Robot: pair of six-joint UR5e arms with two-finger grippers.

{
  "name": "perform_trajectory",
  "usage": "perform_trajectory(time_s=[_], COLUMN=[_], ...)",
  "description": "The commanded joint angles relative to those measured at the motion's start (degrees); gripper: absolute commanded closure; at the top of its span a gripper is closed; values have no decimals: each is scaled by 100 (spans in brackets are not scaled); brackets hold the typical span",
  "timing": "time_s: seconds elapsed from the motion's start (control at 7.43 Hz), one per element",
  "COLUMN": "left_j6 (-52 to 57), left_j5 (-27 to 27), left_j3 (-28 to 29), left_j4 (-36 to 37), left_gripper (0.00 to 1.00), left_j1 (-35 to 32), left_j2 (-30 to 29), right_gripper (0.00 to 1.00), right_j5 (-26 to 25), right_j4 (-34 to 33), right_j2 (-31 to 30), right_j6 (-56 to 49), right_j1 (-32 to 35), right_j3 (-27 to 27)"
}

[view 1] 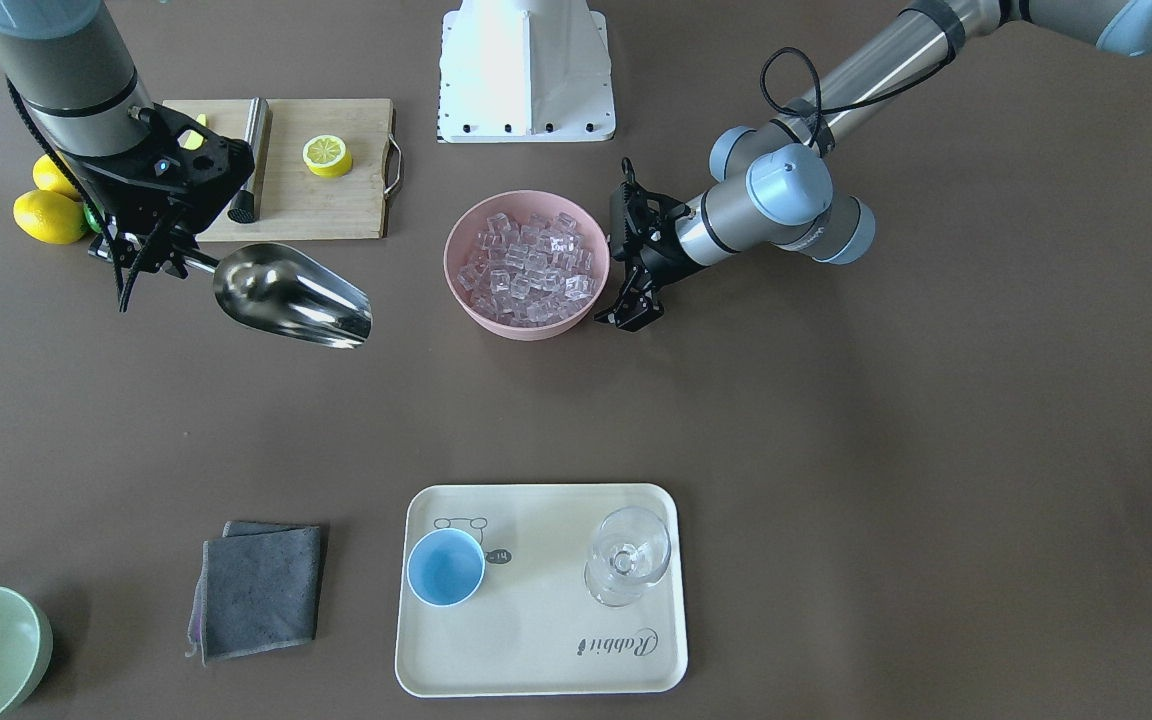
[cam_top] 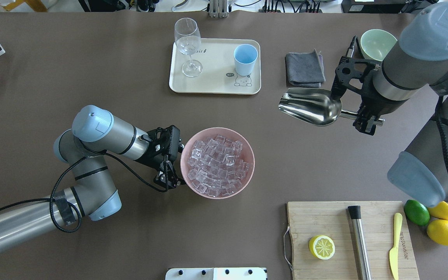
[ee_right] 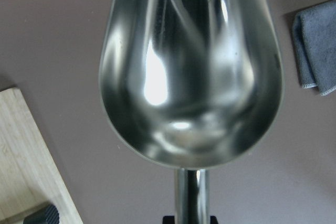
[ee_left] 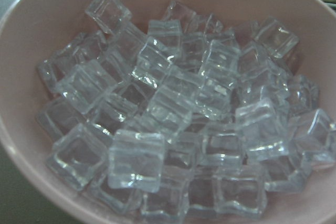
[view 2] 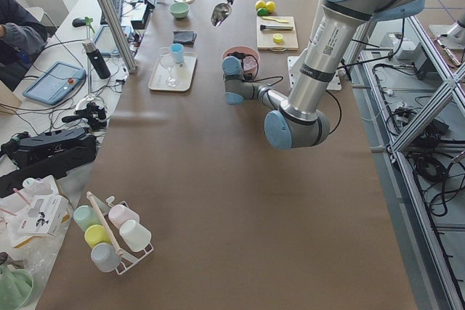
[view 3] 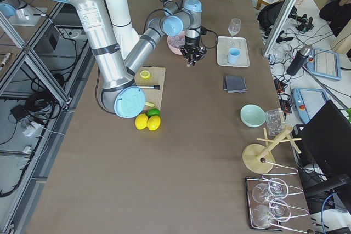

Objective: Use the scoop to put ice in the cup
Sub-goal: 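Carry the scoop with the right gripper over the pink bowl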

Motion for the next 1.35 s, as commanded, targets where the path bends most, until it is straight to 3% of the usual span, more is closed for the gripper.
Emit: perform_trajectory(time_s=[0.0, 0.27, 0.54, 0.81, 1.21], left_j6=[0, 0, 0, 0, 0], left_j5=[-9, -9, -9, -9, -9], left_j3=[-15, -15, -15, -23, -32], left_j4=[-22, -22, -22, -22, -40], left_gripper=[2, 2, 2, 2, 2], left_j1=[0, 0, 0, 0, 0], left_j2=[17, 26, 26, 26, 26], right_gripper=[100, 100, 100, 100, 100], right_j5=[-559, -799, -913, -992, -1106], right_j4=[-1560, -2377, -3021, -3041, -3980], right_j2=[607, 1327, 2424, 2702, 3202], right_j6=[-1148, -1256, -1868, -2109, -2363], right_j1=[-331, -657, -746, -816, -974], right_j3=[359, 149, -848, -1240, -1371])
